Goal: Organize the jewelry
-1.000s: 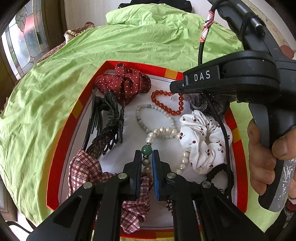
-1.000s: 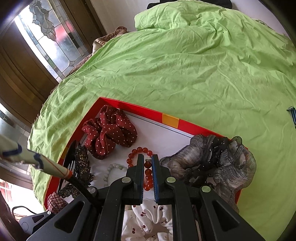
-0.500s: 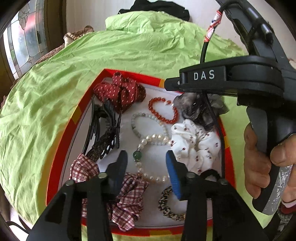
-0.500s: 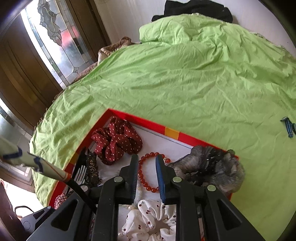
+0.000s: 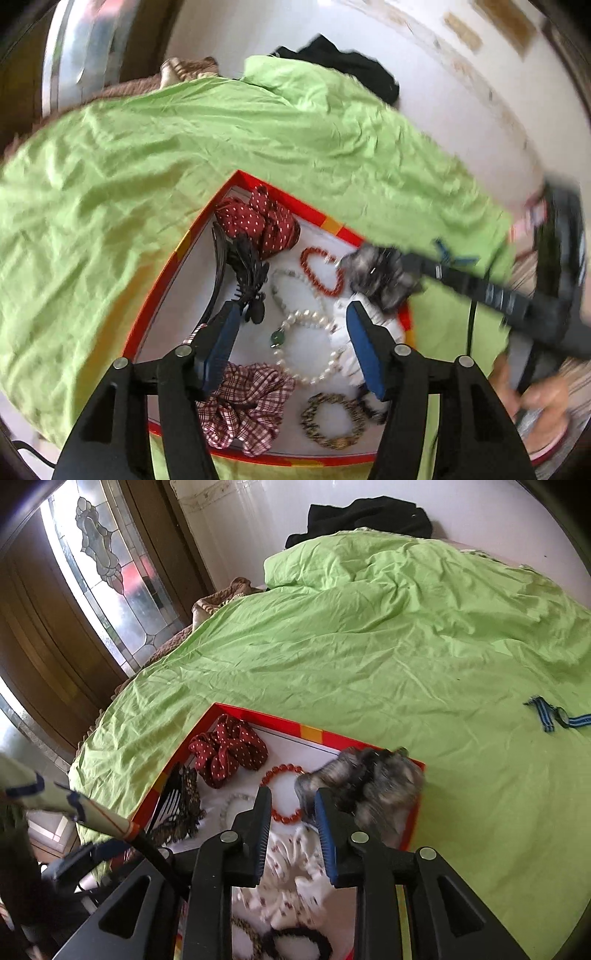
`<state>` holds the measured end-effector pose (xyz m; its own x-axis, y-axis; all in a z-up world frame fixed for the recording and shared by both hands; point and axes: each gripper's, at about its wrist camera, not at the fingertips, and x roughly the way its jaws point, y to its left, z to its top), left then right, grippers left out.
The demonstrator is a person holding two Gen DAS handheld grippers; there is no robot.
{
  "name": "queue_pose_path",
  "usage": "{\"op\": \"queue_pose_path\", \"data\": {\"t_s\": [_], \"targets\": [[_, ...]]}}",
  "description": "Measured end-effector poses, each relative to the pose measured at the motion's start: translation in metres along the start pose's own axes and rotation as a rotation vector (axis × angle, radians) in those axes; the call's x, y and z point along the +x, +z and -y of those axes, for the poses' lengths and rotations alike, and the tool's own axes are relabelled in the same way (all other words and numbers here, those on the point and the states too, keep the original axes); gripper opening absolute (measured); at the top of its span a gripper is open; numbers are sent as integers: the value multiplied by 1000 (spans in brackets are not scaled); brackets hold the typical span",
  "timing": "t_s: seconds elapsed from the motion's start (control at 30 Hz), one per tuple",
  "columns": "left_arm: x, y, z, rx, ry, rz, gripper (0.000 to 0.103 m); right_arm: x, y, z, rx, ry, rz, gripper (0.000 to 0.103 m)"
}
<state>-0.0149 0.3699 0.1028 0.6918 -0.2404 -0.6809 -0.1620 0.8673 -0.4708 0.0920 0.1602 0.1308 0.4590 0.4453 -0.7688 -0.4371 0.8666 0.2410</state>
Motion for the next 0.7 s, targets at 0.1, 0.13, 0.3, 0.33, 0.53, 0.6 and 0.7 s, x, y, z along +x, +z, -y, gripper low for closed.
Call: {"op": "queue_pose_path", "data": {"t_s": [0.1,0.13,0.3,0.33,0.53,0.6,0.7], "targets": [[-8,4,-10,-61,-13,32,61,-12,-9,5,8,-3,11,29],[-9,5,-11,-61,6,42,62,-16,-13,7,13,-2,15,31],[-16,3,-5,-12,141,102,62,-31,-39,21,61,9,13,32],[-17,3,-5,-2,157,110,62,-33,-46,23,72,8,10,33],[-30,-6,16,101,312,210,62,-48,-76,22,67,-4,10,33],[-45,-13,28,133,347,287,65,-56,-85,16,52,-5,19,33],[-72,-27,46,174,407,429,88,-68,-98,8,33,-5,38,34]]}}
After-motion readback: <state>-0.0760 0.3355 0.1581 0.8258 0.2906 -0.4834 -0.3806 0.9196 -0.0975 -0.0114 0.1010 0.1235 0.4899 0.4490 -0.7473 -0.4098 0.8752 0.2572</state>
